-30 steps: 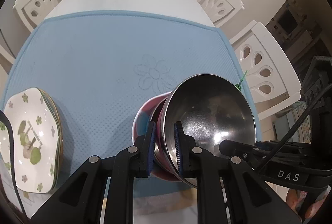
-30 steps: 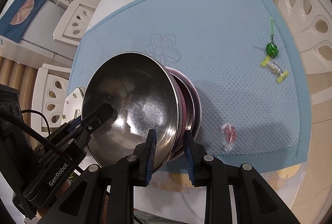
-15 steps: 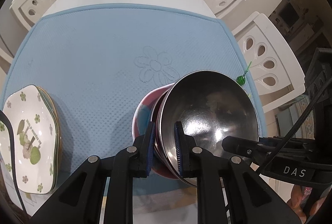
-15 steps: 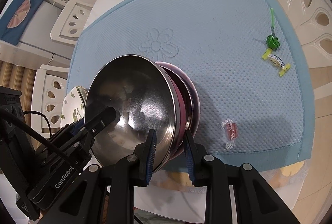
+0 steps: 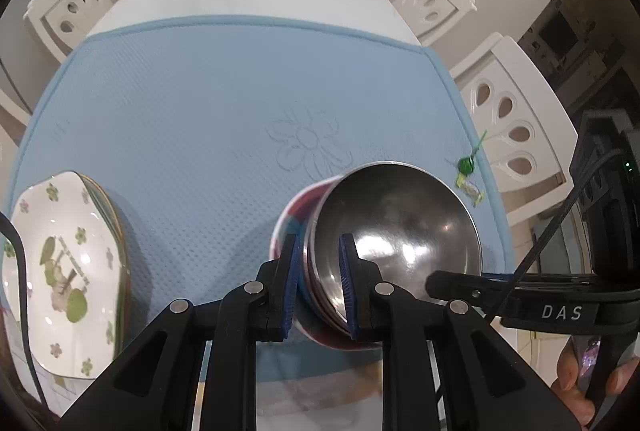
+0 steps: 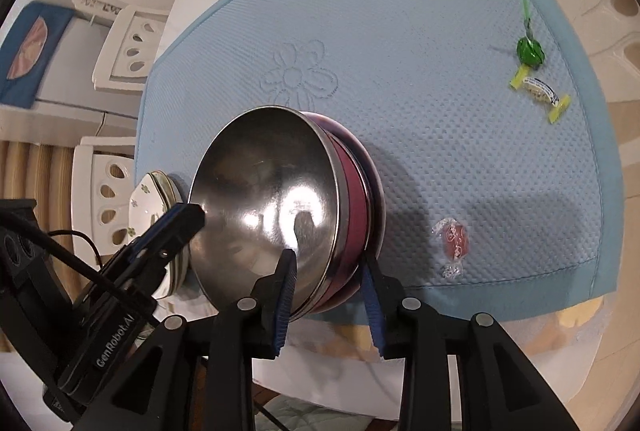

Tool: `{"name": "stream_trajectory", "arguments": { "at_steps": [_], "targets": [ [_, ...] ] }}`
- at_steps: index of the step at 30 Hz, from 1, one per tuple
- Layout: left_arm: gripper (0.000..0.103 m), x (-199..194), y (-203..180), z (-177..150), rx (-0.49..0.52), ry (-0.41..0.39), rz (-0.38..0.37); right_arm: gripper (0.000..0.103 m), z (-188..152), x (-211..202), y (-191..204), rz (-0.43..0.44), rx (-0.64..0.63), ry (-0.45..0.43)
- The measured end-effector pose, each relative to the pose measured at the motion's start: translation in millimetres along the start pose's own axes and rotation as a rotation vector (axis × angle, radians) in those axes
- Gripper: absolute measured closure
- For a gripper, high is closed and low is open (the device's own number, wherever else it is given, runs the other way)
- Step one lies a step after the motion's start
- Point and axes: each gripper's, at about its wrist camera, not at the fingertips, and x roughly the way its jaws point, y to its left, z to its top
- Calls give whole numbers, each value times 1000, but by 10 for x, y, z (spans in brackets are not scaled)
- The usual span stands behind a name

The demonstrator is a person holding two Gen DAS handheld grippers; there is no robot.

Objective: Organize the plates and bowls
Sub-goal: 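Lower the magenta steel bowl into the blue steel bowl, then open the left gripper and regrip the rim of the nested bowl stack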

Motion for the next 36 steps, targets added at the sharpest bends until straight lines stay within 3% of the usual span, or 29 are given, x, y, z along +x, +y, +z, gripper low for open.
{"name": "stream_trajectory", "arguments": {
  "at_steps": [3, 7, 16, 20, 22, 25, 26, 27, 31, 36],
  "targets": [
    [86, -41, 65, 36, -19, -11, 0, 70, 11, -68, 13, 18, -8, 4],
    [86, -63, 157, 79, -58, -19, -16, 56, 17, -137, -23, 28, 0, -11],
    [86, -3, 189, 77, -71, -2, -8, 56, -43, -107, -256, -1, 31, -13],
    [86, 23, 291, 75, -152, 12, -102, 56, -67, -97, -336, 28, 45, 4],
    [80, 20, 332, 74, -173, 11, -138, 56, -66, -117, -336, 34, 41, -3],
    [53, 8, 360, 71, -201, 11, -190, 56, -52, -190, -347, 58, 41, -32],
    [36, 2, 385, 69, -225, 5, -203, 56, -51, -227, -347, 56, 37, -58],
    [30, -4, 401, 68, -243, -5, -211, 56, -47, -256, -332, 47, 33, -85],
    [30, 29, 416, 63, -276, -1, -243, 49, -38, -316, -331, 34, 31, -140],
    [30, 118, 347, 20, -265, 19, -230, 49, 5, -202, -437, 55, 73, -104]
  ]
}}
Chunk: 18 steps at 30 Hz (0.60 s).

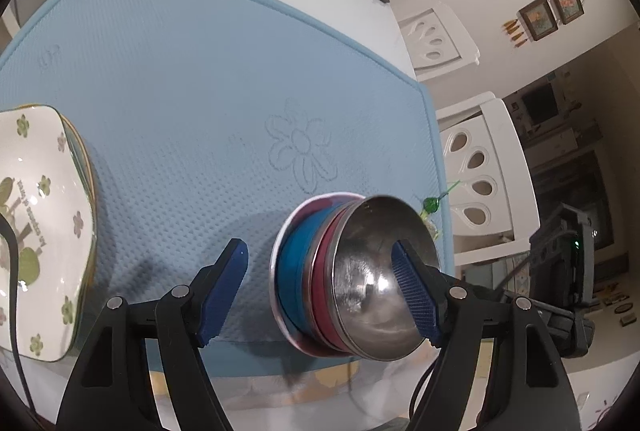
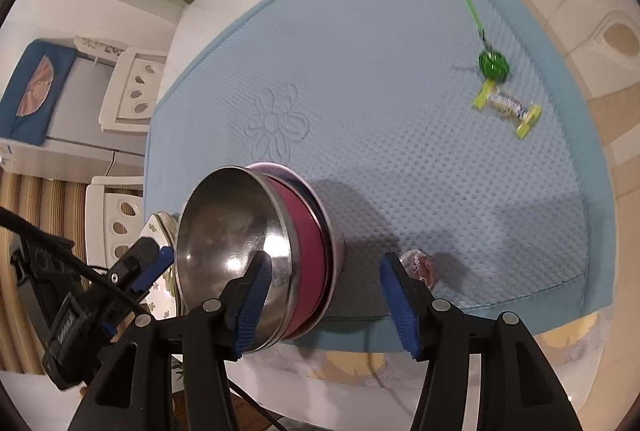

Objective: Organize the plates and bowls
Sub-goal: 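Open the left gripper and regrip the rim of the nested bowl stack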

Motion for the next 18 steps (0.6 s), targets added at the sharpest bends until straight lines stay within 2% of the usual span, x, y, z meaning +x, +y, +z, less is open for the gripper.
{"name": "stream_trajectory", "arguments": {
  "at_steps": [10, 14, 18],
  "targets": [
    [31, 294, 122, -84, -23, 44, 26, 49, 22, 381, 60, -8, -59, 85],
    [33, 383, 172, -96, -27, 57, 31, 49, 34, 508, 45, -2, -65, 104],
    [40, 462, 190, -101, -32, 68, 33, 49, 68, 586, 40, 22, -74, 105]
  ]
}}
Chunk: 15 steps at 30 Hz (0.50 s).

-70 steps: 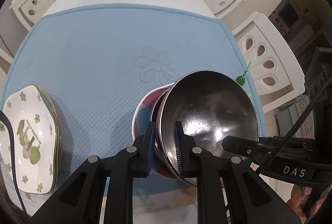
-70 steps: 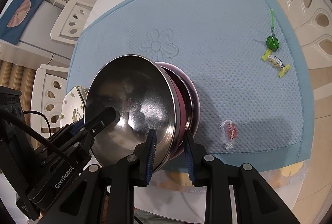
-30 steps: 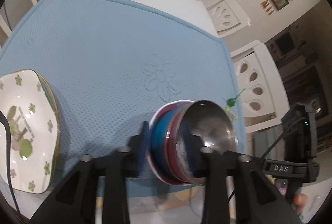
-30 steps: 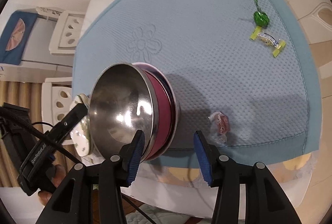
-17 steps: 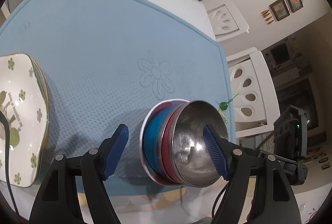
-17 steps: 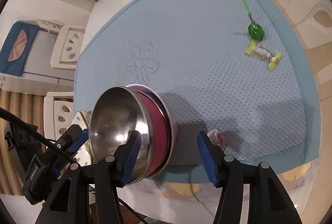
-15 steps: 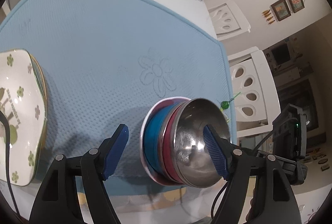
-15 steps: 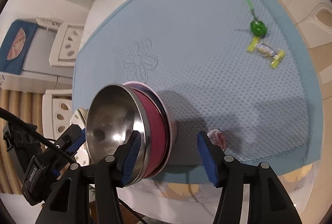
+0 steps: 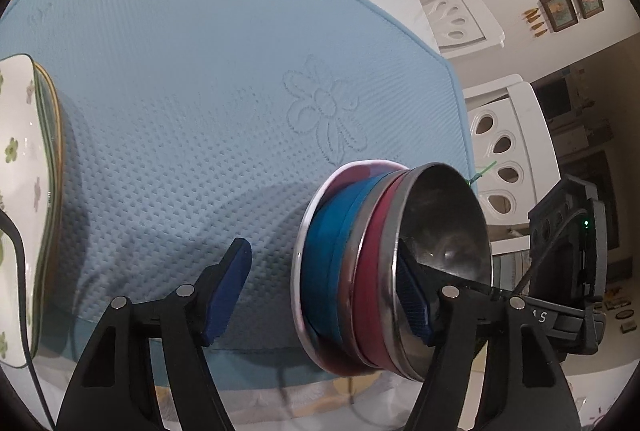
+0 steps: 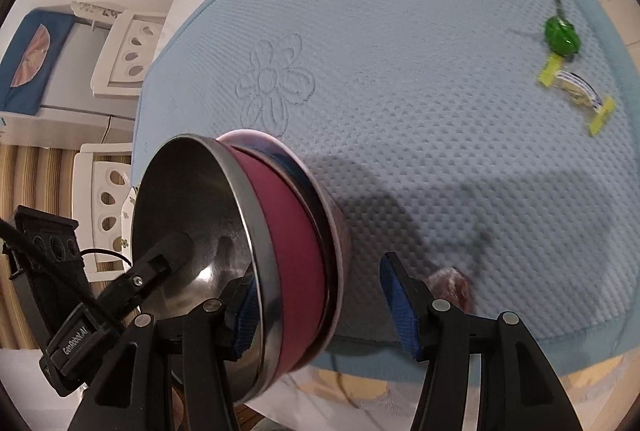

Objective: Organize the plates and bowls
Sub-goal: 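Open the left gripper and regrip the rim of the nested bowl stack, then lift the nested bowl stack with the left gripper and carry it over the plates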

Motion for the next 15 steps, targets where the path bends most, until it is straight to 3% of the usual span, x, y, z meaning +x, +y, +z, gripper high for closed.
{"name": "stream_trajectory", "arguments": {
  "at_steps": [6, 10, 15],
  "targets": [
    [61, 128, 1, -26, 4, 37, -12, 49, 34, 43, 17, 33, -20, -24],
    [62, 146, -41, -54, 25, 30, -7, 53, 28, 94, 101, 49, -32, -33],
    [63, 135, -88, -56, 42, 19, 12, 54, -14, 84, 236, -1, -90, -69]
  ]
}}
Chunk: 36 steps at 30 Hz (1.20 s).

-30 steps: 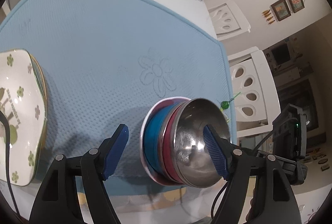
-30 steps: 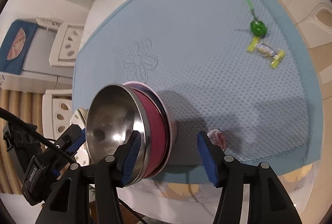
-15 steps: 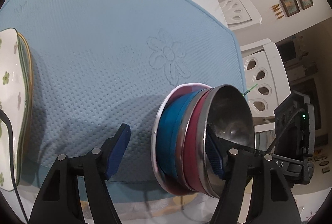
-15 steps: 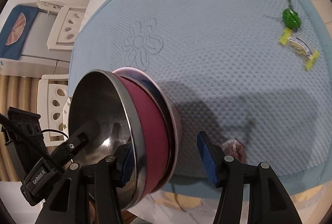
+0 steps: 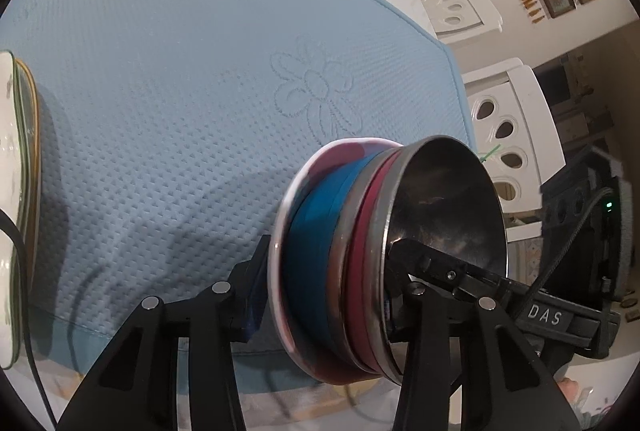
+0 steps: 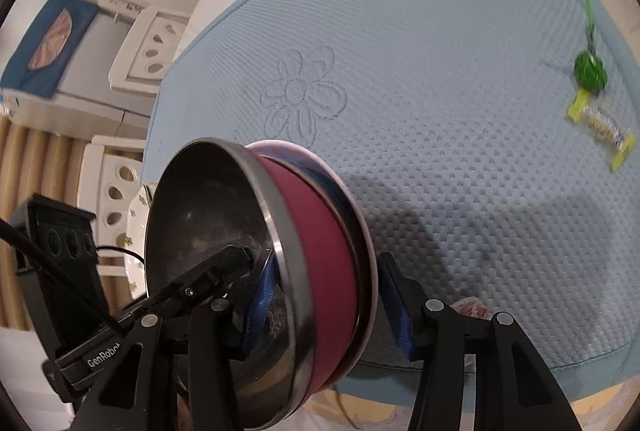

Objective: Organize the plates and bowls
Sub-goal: 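Lift the nested bowl stack with the left gripper and carry it over the plates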

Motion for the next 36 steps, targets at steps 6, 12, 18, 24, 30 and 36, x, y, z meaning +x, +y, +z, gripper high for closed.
{"name": "stream_trajectory", "arguments": {
  "at_steps": [6, 12, 18, 24, 30, 36],
  "targets": [
    [64, -43, -28, -14, -11, -9, 24, 54, 18, -5, 74, -34, 10, -3],
    [64, -193, -17, -42, -15, -40, 29, 53, 42, -72, 189, -52, 12, -16],
    [65, -479, 16, 42, -22, -81, 23, 54, 141, -229, 380, -48, -5, -29],
    [65, -872, 163, 179, -38, -117, 0, 54, 271, -348, 843, -70, -54, -63],
    [65, -1364, 432, 358, -58, -150, 3, 54, 353, -357, 1374, -62, -94, -86],
    [65, -1754, 798, 484, -78, -183, 27, 54, 401, -166, 1942, -43, -133, -81]
  ]
}}
